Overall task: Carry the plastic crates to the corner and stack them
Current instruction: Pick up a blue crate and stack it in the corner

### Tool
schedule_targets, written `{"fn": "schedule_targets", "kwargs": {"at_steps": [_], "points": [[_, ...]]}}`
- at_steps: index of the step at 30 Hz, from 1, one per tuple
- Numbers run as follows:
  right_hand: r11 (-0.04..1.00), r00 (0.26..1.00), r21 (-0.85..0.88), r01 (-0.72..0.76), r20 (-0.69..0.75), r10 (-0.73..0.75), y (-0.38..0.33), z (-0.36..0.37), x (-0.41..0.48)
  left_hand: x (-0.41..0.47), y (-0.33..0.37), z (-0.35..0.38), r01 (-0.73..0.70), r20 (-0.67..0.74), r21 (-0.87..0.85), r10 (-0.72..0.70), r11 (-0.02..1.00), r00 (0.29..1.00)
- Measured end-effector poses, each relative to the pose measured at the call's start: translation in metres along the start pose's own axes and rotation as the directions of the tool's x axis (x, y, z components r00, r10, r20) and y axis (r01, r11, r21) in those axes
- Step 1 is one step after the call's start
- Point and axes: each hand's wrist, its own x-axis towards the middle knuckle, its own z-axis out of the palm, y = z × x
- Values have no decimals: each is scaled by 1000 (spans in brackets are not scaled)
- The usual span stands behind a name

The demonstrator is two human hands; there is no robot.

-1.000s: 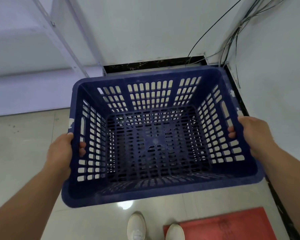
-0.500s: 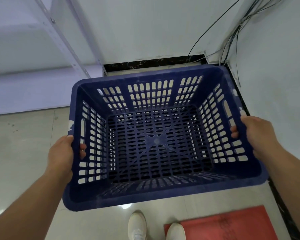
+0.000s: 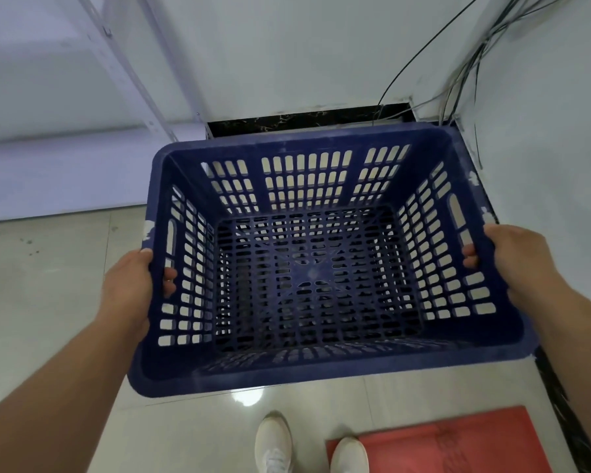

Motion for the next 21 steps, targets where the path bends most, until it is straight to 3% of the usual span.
{"fn": "schedule_targets", "kwargs": {"at_steps": [6, 11, 21], "points": [[1000, 999, -8, -27, 18, 27, 2, -5, 1, -4, 2, -1, 36, 45, 32, -38, 999, 998], [999, 999, -52, -6, 34, 8, -2, -8, -2, -16, -18, 0, 50, 0, 19, -50, 999, 999], [997, 999, -66, 45, 0, -45, 3, -1, -2, -6, -11, 5, -21, -41, 69, 24, 997, 999]]}}
